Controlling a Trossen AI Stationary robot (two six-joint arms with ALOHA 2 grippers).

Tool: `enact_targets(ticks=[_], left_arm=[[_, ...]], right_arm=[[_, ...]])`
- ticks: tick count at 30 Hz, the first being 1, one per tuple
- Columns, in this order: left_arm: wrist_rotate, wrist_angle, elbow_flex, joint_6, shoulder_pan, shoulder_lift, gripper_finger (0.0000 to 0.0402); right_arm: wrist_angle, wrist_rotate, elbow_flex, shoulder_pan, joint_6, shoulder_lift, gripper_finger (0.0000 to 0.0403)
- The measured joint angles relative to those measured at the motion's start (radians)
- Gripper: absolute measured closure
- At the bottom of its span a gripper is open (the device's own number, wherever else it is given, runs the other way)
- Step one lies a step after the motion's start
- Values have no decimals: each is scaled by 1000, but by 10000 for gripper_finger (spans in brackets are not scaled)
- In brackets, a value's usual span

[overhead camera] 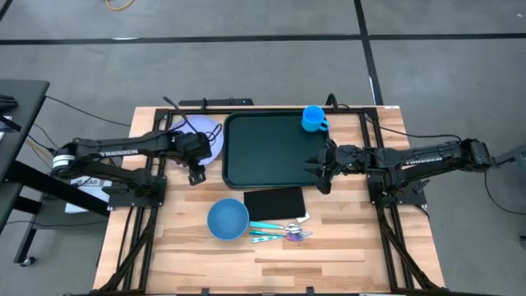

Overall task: Set up tray
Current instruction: Put the violet plate under the blue mug on the black tray

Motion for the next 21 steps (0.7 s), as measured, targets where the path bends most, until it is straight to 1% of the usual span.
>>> enact_targets(ticks=[6,9,15,21], left_arm=[[5,-29,-3,49,80,51,197],[48,-33,-3,67,111,73,197],[24,-70,-3,116,117,157,197],[32,-42,-3,164,117,258,197]], right_arm=[[-3,-1,0,0,17,0,269],[-3,-1,0,0,17,0,269],[-3,-1,0,0,17,0,269],[-3,-2,0,0,17,0,270]])
